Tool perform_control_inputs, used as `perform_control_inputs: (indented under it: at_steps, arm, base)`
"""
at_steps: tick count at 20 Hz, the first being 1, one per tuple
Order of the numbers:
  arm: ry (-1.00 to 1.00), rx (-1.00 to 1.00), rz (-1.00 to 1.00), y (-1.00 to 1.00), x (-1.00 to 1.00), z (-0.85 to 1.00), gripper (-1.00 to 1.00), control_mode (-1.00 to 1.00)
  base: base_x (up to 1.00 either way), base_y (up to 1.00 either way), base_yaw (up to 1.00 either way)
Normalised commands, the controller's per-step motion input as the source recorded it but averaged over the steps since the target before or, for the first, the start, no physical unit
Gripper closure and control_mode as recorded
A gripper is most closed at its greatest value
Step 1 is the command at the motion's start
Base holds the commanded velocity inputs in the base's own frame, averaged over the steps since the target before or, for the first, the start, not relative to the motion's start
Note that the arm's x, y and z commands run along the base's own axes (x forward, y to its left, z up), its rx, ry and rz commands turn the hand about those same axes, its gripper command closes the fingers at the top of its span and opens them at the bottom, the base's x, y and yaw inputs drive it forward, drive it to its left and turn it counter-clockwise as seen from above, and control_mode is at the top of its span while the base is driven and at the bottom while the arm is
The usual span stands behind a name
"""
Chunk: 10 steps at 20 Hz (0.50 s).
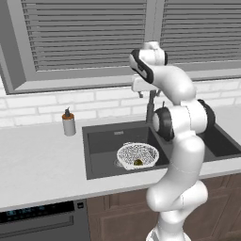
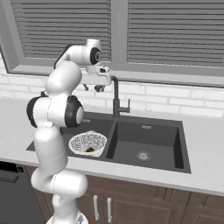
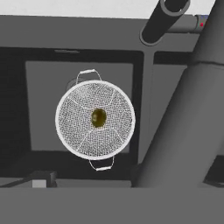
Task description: Put the colander in the sink, put the kiwi in the colander, and turn on the sink faucet and pour water over the colander.
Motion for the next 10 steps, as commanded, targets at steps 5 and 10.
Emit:
perform_control_inputs:
  at_steps: [5, 10]
  arm:
    - [0.05, -0.03, 0.0, 0.62, 0.0, 0.0, -1.0, -1.0]
    - [0.05, -0.03, 0.0, 0.64, 0.0, 0.0, -1.0, -1.0]
  base:
    - [0.0, 0.0, 0.0]
    - [0.0, 0.0, 0.0]
